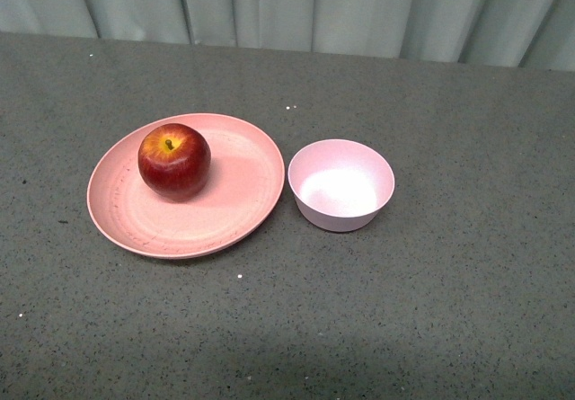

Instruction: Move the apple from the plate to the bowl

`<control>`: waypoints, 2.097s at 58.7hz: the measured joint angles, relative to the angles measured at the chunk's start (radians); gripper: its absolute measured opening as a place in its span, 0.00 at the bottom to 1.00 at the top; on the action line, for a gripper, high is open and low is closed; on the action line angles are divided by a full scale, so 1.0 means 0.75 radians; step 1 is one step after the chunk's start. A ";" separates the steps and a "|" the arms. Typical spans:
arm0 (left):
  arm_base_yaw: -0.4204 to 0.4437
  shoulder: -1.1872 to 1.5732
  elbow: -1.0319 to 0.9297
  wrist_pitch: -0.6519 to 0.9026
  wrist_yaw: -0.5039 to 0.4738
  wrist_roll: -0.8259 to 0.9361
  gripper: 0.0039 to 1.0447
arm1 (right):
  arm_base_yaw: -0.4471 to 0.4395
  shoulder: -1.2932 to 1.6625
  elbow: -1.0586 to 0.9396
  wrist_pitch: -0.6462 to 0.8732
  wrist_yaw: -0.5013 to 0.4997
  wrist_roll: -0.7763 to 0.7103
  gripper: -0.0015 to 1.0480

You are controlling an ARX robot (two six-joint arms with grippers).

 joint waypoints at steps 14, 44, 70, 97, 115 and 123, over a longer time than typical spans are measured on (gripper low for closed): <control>0.000 0.000 0.000 0.000 0.000 0.001 0.94 | 0.000 -0.089 0.000 -0.089 0.000 0.000 0.01; 0.000 0.000 0.000 0.000 -0.001 0.001 0.94 | 0.000 -0.340 0.001 -0.349 -0.003 0.000 0.50; -0.092 0.240 0.023 0.083 -0.477 0.001 0.94 | -0.001 -0.340 0.001 -0.350 -0.002 0.005 0.91; -0.122 1.928 0.491 1.026 -0.207 -0.042 0.94 | -0.001 -0.341 0.001 -0.351 -0.003 0.006 0.91; -0.246 2.470 0.899 0.887 -0.102 0.025 0.94 | -0.001 -0.341 0.001 -0.351 -0.003 0.006 0.91; -0.271 2.576 1.009 0.827 -0.087 0.032 0.94 | -0.001 -0.341 0.001 -0.351 -0.003 0.006 0.91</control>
